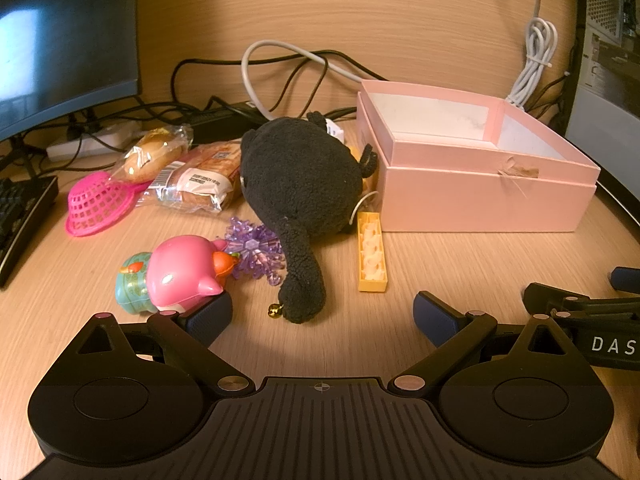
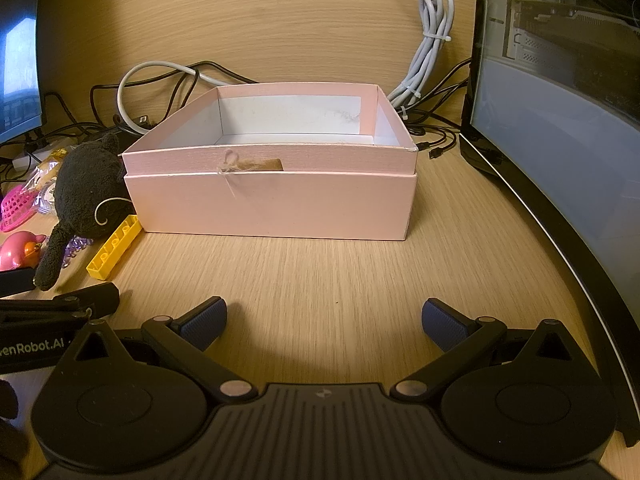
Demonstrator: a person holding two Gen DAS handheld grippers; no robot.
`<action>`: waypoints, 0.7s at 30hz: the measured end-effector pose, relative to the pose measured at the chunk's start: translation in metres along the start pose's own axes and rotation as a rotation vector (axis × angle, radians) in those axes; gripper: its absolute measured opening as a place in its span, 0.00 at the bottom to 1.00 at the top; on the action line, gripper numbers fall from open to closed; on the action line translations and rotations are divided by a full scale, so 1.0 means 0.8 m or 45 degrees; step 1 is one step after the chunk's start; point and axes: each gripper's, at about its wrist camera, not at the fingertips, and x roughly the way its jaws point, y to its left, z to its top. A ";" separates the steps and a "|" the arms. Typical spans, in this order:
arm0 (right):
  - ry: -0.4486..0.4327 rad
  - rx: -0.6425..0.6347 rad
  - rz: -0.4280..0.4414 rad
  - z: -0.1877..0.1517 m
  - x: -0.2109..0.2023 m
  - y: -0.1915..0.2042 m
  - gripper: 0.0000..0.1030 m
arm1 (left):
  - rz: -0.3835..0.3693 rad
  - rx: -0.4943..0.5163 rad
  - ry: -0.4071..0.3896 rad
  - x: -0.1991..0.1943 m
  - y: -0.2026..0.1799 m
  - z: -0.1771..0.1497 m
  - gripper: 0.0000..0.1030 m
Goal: Organize objects
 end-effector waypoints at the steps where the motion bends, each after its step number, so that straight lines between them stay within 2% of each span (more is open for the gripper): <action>1: 0.009 -0.005 0.006 -0.001 0.001 0.001 1.00 | 0.000 0.000 0.000 0.000 0.000 0.000 0.98; 5: 0.083 -0.019 0.039 0.005 0.002 -0.001 1.00 | -0.001 0.004 -0.001 -0.001 0.000 0.000 0.97; 9: 0.127 0.011 -0.011 0.005 0.002 0.003 1.00 | -0.027 0.007 0.010 -0.020 0.009 -0.003 0.96; 13: 0.158 0.001 -0.006 0.007 0.003 0.004 1.00 | -0.051 0.006 -0.083 -0.068 0.046 0.000 0.96; 16: 0.195 -0.031 0.030 0.011 0.003 0.001 1.00 | -0.058 0.125 -0.090 -0.070 0.076 0.016 0.96; 19: 0.267 -0.054 0.122 0.015 -0.004 0.000 1.00 | -0.098 0.225 -0.021 -0.054 0.102 0.031 0.96; 21: 0.251 -0.023 0.164 0.013 -0.018 -0.003 1.00 | -0.128 0.274 0.034 -0.040 0.113 0.036 0.96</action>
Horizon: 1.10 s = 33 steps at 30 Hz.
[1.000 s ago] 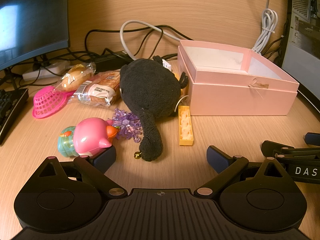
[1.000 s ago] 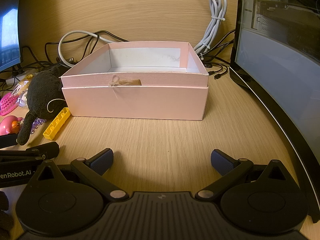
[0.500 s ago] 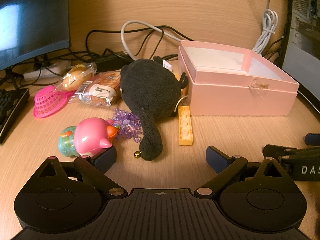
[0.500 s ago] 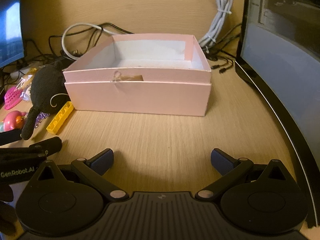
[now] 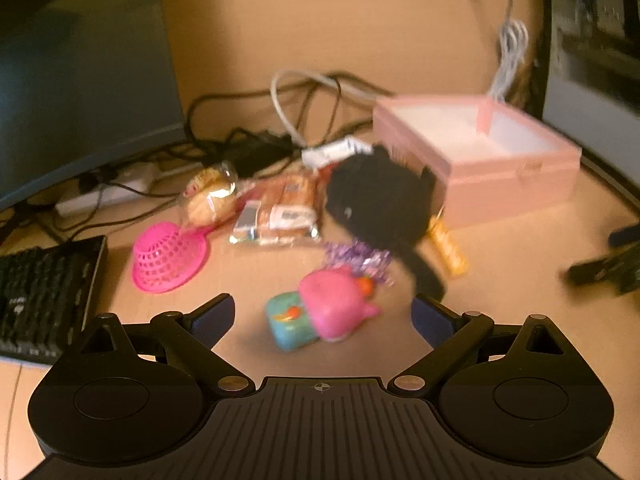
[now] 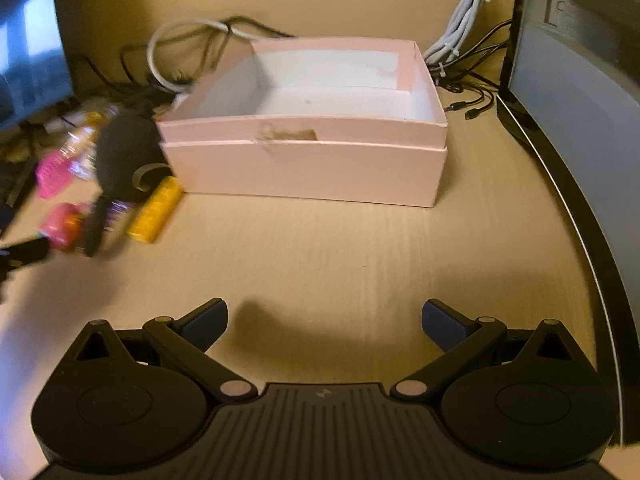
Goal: Organize objects
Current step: 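Grasp the pink-and-teal toy with the left tool while the right tool grasps the black plush, then carry the pink toy into the pink box and open the left tool while the right tool carries the plush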
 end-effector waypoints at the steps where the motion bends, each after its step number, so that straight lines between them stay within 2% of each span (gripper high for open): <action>1: -0.012 -0.003 0.000 -0.003 -0.006 0.002 1.00 | -0.011 0.022 0.018 0.006 0.003 -0.001 0.96; 8: -0.043 -0.064 -0.014 -0.004 -0.033 0.016 1.00 | -0.038 0.023 0.053 0.032 0.011 -0.006 0.95; 9: -0.049 -0.068 -0.011 -0.001 -0.036 0.017 1.00 | -0.043 0.020 0.056 0.034 0.011 -0.006 0.88; 10: -0.056 -0.073 -0.011 0.001 -0.039 0.019 1.00 | -0.058 0.018 0.058 0.035 0.011 -0.005 0.74; 13: -0.086 -0.113 -0.034 0.008 -0.045 0.028 1.00 | -0.060 0.004 0.031 0.027 0.013 -0.006 0.71; 17: -0.128 -0.171 -0.018 0.017 -0.050 0.046 1.00 | -0.067 -0.093 0.012 0.005 0.025 -0.011 0.65; 21: -0.202 -0.336 0.022 0.037 -0.043 0.094 1.00 | -0.084 -0.213 0.022 -0.026 0.047 -0.020 0.63; 25: -0.284 -0.554 0.031 0.063 -0.016 0.167 1.00 | -0.051 -0.258 0.026 -0.060 0.066 -0.033 0.63; 27: -0.321 -0.642 -0.001 0.075 0.006 0.203 1.00 | -0.028 -0.280 0.042 -0.073 0.075 -0.041 0.63; 30: -0.306 -0.763 -0.049 0.088 0.043 0.246 0.99 | -0.020 -0.345 0.057 -0.086 0.095 -0.055 0.63; 33: -0.283 -0.863 -0.193 0.090 0.076 0.274 0.84 | -0.026 -0.381 0.068 -0.093 0.110 -0.064 0.63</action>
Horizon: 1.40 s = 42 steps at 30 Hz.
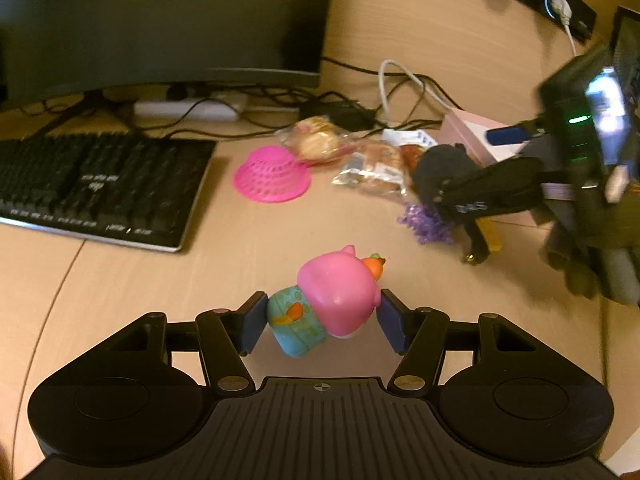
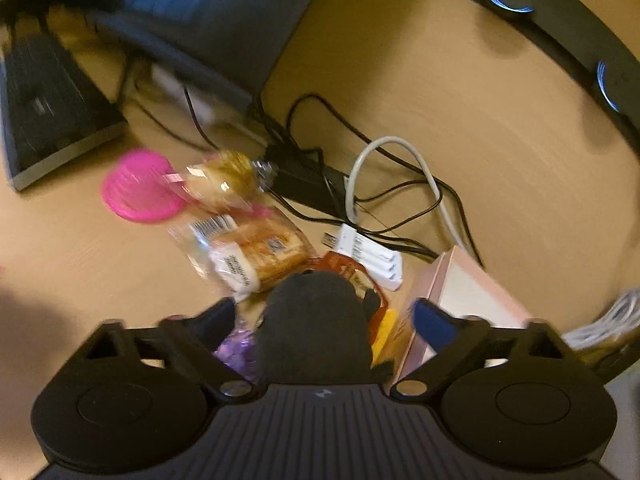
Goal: Organize objects
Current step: 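Carry the pink toy into the pink box and open the left tool while the right tool carries the plush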
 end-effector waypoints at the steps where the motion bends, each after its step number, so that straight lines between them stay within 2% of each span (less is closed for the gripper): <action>1: 0.031 -0.011 -0.008 0.000 0.005 0.003 0.81 | 0.003 0.007 -0.001 -0.002 0.003 -0.002 0.63; 2: 0.058 -0.010 -0.002 0.000 0.008 0.005 0.78 | 0.003 0.017 0.001 -0.003 0.004 -0.003 0.63; 4: 0.105 0.008 0.031 -0.004 0.008 0.005 0.59 | -0.018 0.026 0.011 -0.001 0.007 -0.004 0.63; 7: 0.098 0.092 0.073 -0.008 -0.021 -0.008 0.55 | -0.064 0.046 0.034 0.005 0.004 -0.005 0.63; 11: 0.038 0.297 0.176 -0.024 -0.103 -0.048 0.55 | -0.153 0.105 0.047 0.007 -0.018 -0.001 0.63; 16: 0.026 0.427 0.167 -0.076 -0.178 -0.100 0.55 | -0.270 0.171 0.014 0.003 -0.068 0.025 0.63; 21: 0.064 0.583 0.064 -0.143 -0.202 -0.151 0.55 | -0.357 0.179 -0.047 0.018 -0.132 0.090 0.63; 24: 0.062 0.657 0.019 -0.175 -0.207 -0.174 0.55 | -0.365 0.236 -0.162 0.031 -0.186 0.135 0.63; 26: 0.044 0.701 0.006 -0.191 -0.214 -0.185 0.55 | -0.359 0.242 -0.207 0.052 -0.223 0.165 0.64; 29: 0.022 0.754 -0.011 -0.210 -0.221 -0.197 0.55 | -0.424 0.168 -0.199 0.099 -0.264 0.199 0.69; 30: 0.013 0.770 -0.017 -0.214 -0.221 -0.202 0.55 | -0.413 0.179 -0.178 0.120 -0.280 0.205 0.69; 33: -0.010 0.827 -0.019 -0.221 -0.222 -0.217 0.55 | -0.245 0.286 -0.133 0.178 -0.321 0.203 0.69; 34: -0.022 0.841 -0.013 -0.221 -0.226 -0.225 0.55 | -0.222 0.272 -0.135 0.186 -0.323 0.201 0.69; 37: -0.081 0.881 0.011 -0.209 -0.230 -0.252 0.55 | -0.298 0.092 -0.148 0.179 -0.300 0.201 0.70; 38: -0.100 0.893 0.025 -0.203 -0.231 -0.261 0.55 | -0.323 0.069 -0.162 0.171 -0.291 0.198 0.70; 40: -0.133 0.900 0.051 -0.188 -0.224 -0.284 0.55 | -0.322 0.135 -0.197 0.163 -0.284 0.193 0.72; 42: -0.145 0.898 0.061 -0.170 -0.211 -0.306 0.55 | -0.230 0.245 -0.178 0.177 -0.297 0.196 0.72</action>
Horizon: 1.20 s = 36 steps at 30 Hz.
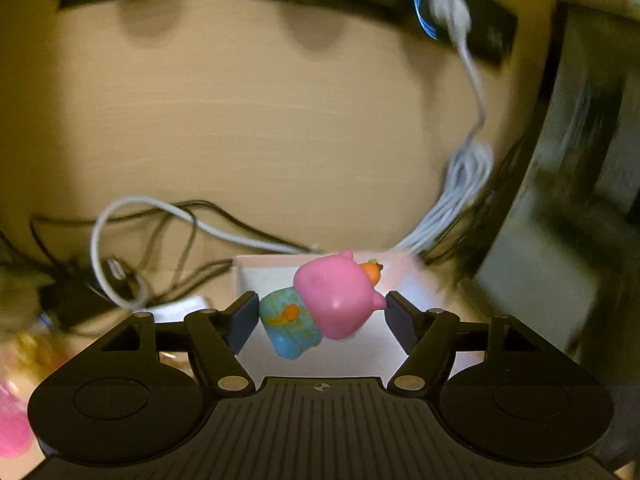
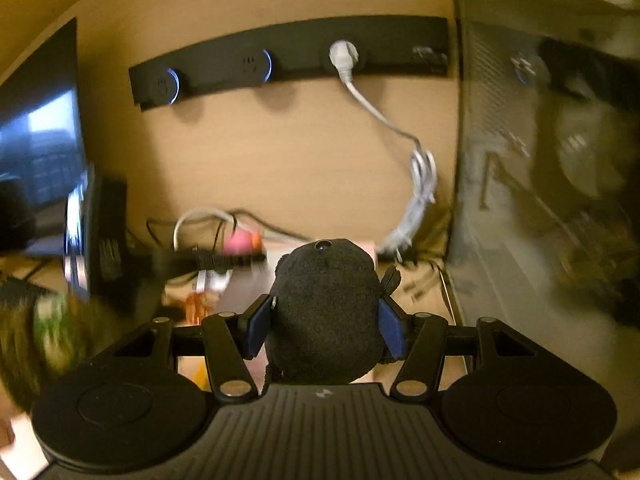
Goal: Organize objects
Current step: 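Carry the pink toy into the pink box and open the left tool while the right tool carries the plush, then lower the black plush into the pink box and open the right tool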
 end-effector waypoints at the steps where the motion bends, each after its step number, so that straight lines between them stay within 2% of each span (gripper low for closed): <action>1: 0.008 -0.003 0.004 0.013 0.009 -0.001 0.55 | 0.026 0.027 0.041 0.011 -0.006 0.001 0.72; 4: -0.001 -0.052 -0.013 0.031 0.024 0.002 0.55 | -0.012 -0.035 0.109 0.038 -0.010 0.004 0.72; 6: 0.004 -0.072 -0.039 0.037 0.032 0.000 0.55 | -0.040 0.009 0.199 0.058 -0.016 0.003 0.73; 8: 0.030 -0.062 -0.061 0.043 0.037 -0.006 0.55 | -0.038 0.043 0.246 0.070 -0.017 -0.001 0.74; 10: 0.037 -0.057 -0.080 0.049 0.043 -0.011 0.55 | -0.028 0.008 0.243 0.073 -0.013 -0.006 0.73; 13: 0.050 -0.043 -0.089 0.052 0.050 -0.020 0.55 | -0.074 -0.070 0.218 0.067 -0.002 -0.013 0.74; 14: 0.055 -0.045 -0.089 0.052 0.054 -0.021 0.55 | -0.049 -0.017 0.178 0.058 -0.006 -0.016 0.74; 16: 0.069 -0.053 -0.085 0.050 0.060 -0.022 0.55 | -0.068 0.087 0.186 0.057 -0.016 -0.020 0.75; 18: 0.089 -0.063 -0.079 0.046 0.066 -0.022 0.55 | -0.017 0.207 0.177 0.057 -0.028 -0.022 0.71; 19: 0.097 -0.070 -0.076 0.042 0.068 -0.021 0.55 | -0.024 0.206 0.154 0.055 -0.029 -0.023 0.71; 21: 0.106 -0.083 -0.071 0.036 0.072 -0.022 0.55 | 0.004 0.155 0.093 0.049 -0.027 -0.022 0.68; 22: 0.110 -0.086 -0.070 0.035 0.074 -0.023 0.55 | -0.026 0.103 0.057 0.043 -0.023 -0.020 0.70; 23: 0.113 -0.084 -0.070 0.033 0.077 -0.025 0.55 | -0.056 0.024 0.024 0.036 -0.014 -0.019 0.71; 25: 0.109 -0.069 -0.072 0.036 0.082 -0.029 0.55 | -0.019 -0.078 -0.063 0.015 -0.001 -0.017 0.68; 26: 0.097 -0.051 -0.071 0.039 0.084 -0.032 0.55 | -0.036 -0.143 -0.091 0.003 0.009 -0.015 0.68; 29: 0.037 0.016 -0.038 0.058 0.088 -0.037 0.55 | -0.081 -0.355 -0.124 -0.041 0.044 -0.026 0.68; 32: -0.029 0.077 0.003 0.084 0.102 -0.033 0.55 | -0.018 -0.374 -0.135 -0.080 0.065 -0.049 0.68; 33: -0.040 0.085 0.024 0.095 0.109 -0.029 0.58 | 0.005 -0.369 -0.124 -0.089 0.073 -0.056 0.68; 35: -0.034 0.075 0.038 0.109 0.125 -0.020 0.72 | 0.069 -0.340 -0.084 -0.105 0.088 -0.075 0.68; 36: -0.031 0.064 0.011 0.112 0.130 -0.015 0.85 | 0.101 -0.320 -0.061 -0.114 0.095 -0.084 0.68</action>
